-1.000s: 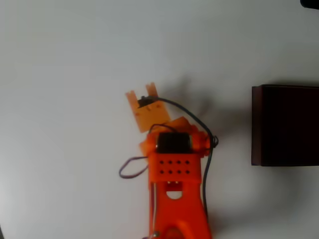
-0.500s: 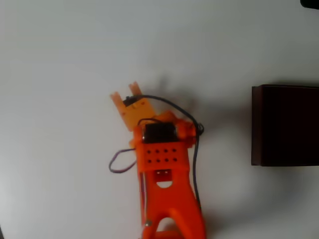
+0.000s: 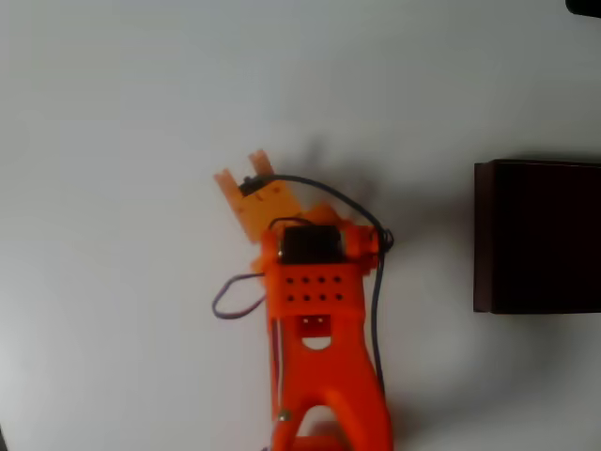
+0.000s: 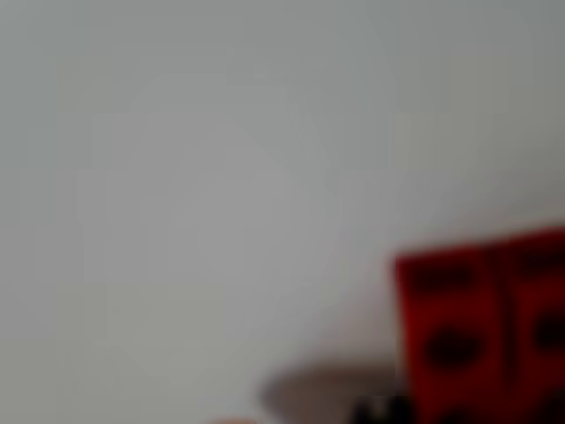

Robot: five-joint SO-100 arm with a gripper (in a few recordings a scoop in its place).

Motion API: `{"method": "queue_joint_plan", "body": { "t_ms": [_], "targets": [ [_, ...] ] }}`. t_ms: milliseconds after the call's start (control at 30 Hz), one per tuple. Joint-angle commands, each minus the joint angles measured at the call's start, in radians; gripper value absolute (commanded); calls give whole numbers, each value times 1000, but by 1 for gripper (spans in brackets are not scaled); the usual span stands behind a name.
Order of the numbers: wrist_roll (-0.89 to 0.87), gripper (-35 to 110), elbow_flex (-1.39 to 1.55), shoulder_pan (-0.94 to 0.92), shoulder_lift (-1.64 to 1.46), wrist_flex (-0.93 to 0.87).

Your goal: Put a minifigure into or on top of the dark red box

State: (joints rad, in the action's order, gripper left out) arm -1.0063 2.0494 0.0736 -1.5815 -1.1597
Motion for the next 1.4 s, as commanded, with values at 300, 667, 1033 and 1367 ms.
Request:
{"method": "queue_joint_plan", "body": {
  "t_ms": [300, 667, 1033, 1367],
  "targets": [
    [-11, 31, -109, 51, 57, -51],
    [0, 29, -153, 61, 87, -80],
    [17, 27, -190, 58, 124, -110],
    [28, 25, -190, 57, 135, -107]
  ]
}}
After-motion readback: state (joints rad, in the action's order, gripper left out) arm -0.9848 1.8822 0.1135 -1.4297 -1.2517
